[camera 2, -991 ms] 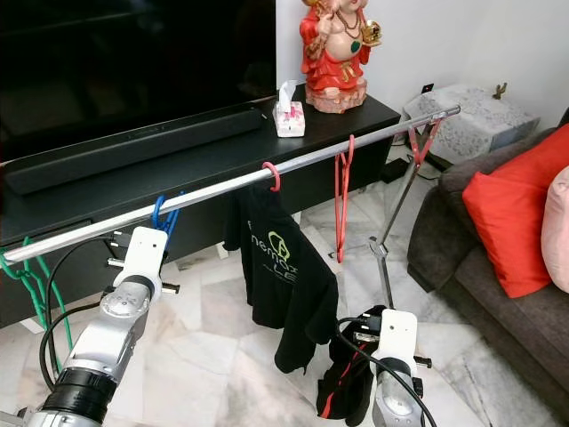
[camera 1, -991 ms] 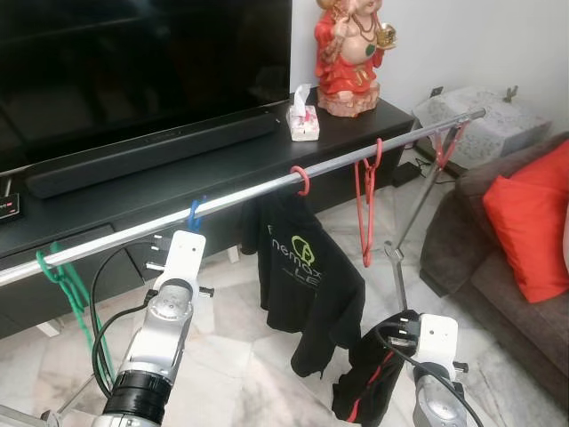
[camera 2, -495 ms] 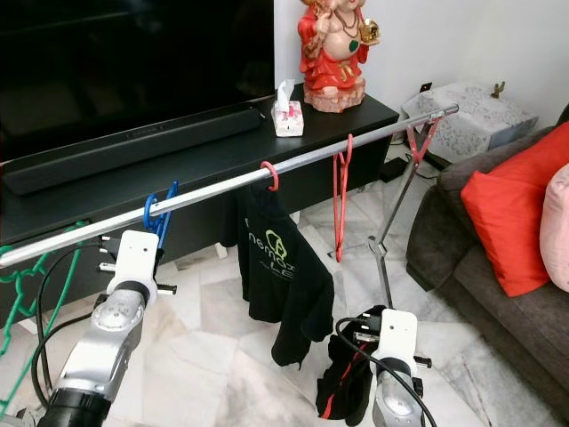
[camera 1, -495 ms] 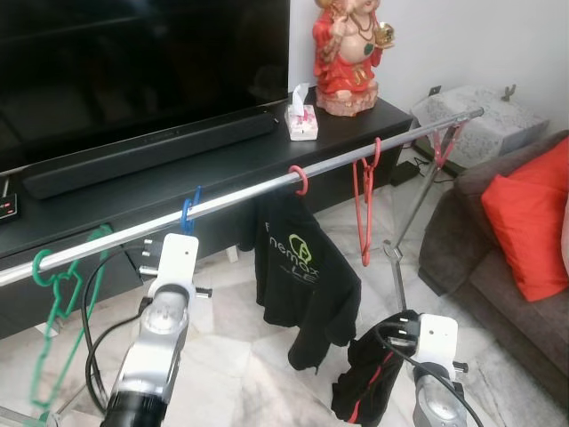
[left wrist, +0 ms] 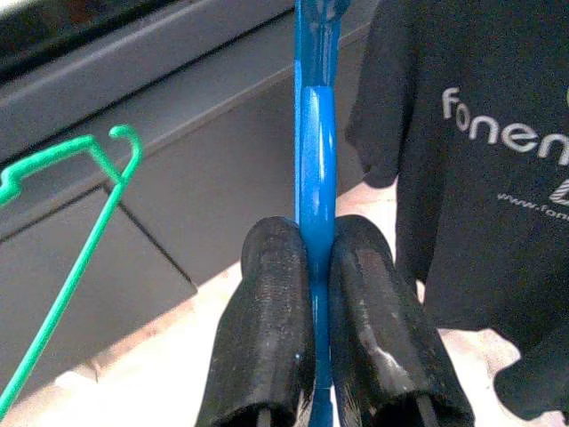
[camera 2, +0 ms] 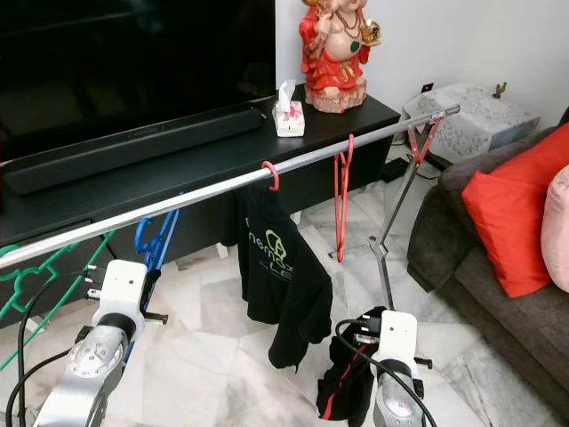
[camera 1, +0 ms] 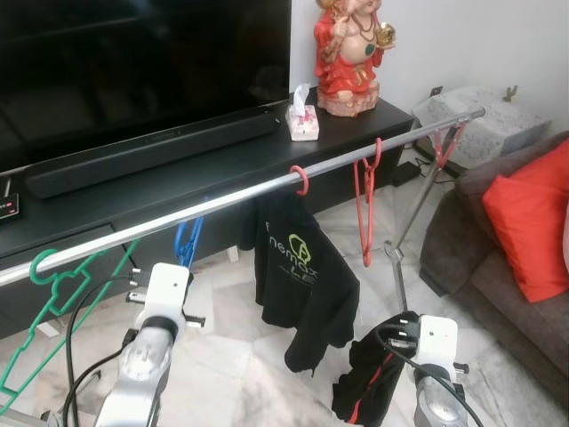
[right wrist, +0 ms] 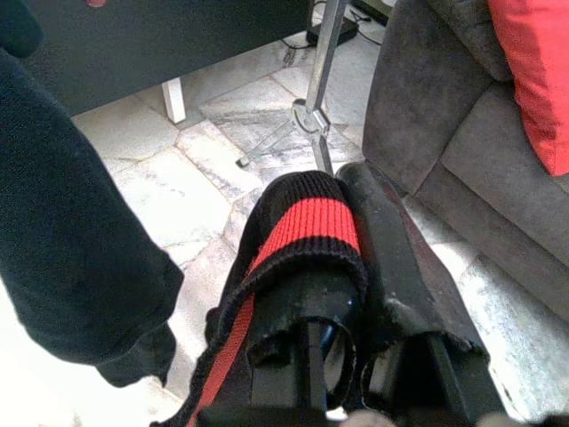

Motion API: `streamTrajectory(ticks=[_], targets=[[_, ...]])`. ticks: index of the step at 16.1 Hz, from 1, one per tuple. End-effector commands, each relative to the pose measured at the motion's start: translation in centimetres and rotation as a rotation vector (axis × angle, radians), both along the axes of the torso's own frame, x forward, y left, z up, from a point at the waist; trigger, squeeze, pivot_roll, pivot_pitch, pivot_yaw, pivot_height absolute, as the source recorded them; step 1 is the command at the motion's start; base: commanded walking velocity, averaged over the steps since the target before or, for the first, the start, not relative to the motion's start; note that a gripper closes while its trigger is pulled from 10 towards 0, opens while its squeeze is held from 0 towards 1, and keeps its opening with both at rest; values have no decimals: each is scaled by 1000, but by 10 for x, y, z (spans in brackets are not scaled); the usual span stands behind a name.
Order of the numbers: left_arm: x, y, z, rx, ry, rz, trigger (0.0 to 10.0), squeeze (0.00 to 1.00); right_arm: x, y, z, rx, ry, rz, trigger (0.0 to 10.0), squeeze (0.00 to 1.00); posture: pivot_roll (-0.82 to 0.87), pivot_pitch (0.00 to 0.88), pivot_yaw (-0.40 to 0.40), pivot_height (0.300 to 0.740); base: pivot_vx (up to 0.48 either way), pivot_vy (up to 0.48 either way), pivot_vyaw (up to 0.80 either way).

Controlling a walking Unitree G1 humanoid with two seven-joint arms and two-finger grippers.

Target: Hang hanger

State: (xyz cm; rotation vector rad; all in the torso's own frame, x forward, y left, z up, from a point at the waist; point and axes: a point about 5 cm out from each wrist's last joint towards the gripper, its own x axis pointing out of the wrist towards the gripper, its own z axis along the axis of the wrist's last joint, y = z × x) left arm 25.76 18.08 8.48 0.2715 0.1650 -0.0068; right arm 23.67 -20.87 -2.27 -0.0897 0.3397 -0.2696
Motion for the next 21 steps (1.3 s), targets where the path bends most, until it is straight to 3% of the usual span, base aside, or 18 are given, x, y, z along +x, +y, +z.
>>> streamTrajectory(ticks=[1,17,19,21], targets=[[-3,-2,2,35,-22,-28,10000,0,2,-2,3,-3,-23,-2,10000,0,-66,0,-8,740,0,0,0],[-3,-2,2,35,-22,-28,10000,0,2,-2,3,-3,-23,-2,10000,0,-66,0,-8,740,0,0,0],[-7,6,-19,90,-50,9,10000,0,2,-2,1,2,-7,1,10000,0,-63,4,-11,740,0,0,0],[-7,5,-14,75,-85,14,10000,0,2,-2,2,1,-12,-1,10000,0,-64,0,-9,740,0,0,0]])
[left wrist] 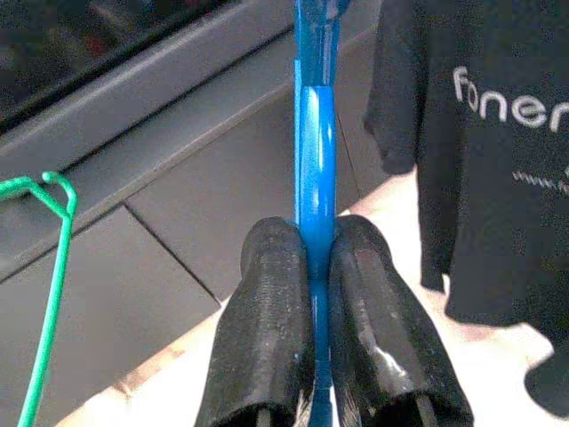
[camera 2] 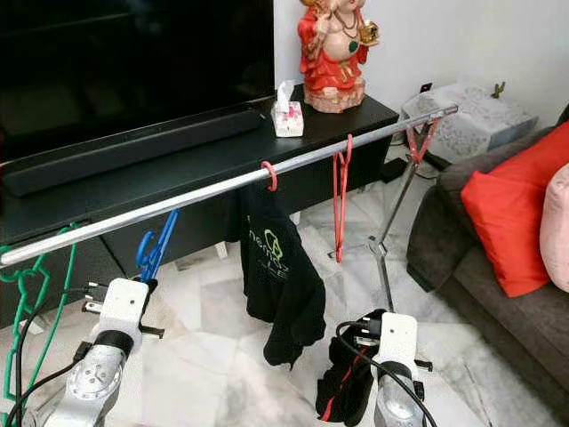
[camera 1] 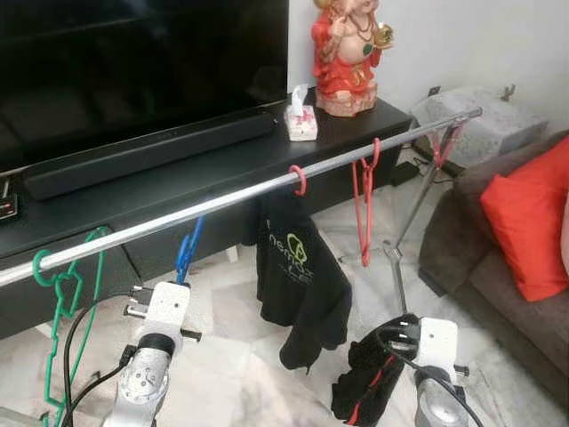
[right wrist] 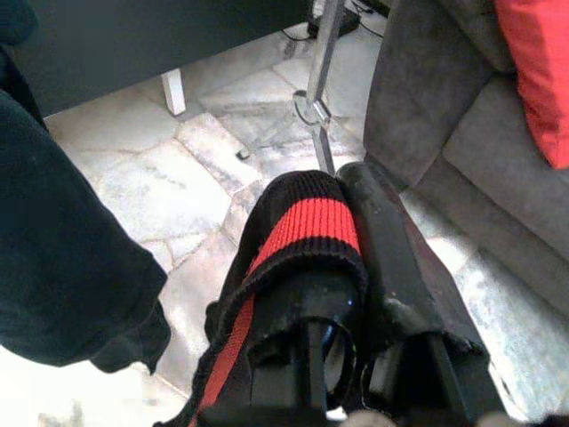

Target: Hang hanger

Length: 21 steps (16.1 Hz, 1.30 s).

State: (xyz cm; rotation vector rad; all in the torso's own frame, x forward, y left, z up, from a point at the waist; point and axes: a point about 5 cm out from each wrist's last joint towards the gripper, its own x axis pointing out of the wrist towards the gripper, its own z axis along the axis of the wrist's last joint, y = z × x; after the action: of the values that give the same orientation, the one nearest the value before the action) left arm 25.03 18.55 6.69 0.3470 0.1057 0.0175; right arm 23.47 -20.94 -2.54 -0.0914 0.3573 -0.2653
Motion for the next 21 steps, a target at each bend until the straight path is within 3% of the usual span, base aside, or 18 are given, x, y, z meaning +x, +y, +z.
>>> streamTrajectory(ticks=[1,6,9,12,18,21], targets=[[1,-1,5,-3,-36,2,10000,0,5,-1,5,-2,-36,-4,10000,0,-64,0,-9,740,0,0,0],[-3,-2,3,-17,-67,-29,10000,0,5,2,5,-1,-40,2,10000,0,-62,0,-8,740,0,0,0],[-20,5,-22,114,12,-113,10000,0,5,2,5,-1,-39,4,10000,0,-58,0,-12,740,0,0,0],[-26,14,-31,134,47,-95,10000,0,4,1,4,0,-31,5,10000,0,-49,0,-19,740,0,0,0],[-33,22,-81,174,277,-54,10000,0,6,-1,4,0,-15,16,10000,0,-51,0,-30,740,0,0,0],[-41,39,-103,79,423,104,10000,0,7,-2,4,1,-12,21,10000,0,-55,0,-33,740,0,0,0]])
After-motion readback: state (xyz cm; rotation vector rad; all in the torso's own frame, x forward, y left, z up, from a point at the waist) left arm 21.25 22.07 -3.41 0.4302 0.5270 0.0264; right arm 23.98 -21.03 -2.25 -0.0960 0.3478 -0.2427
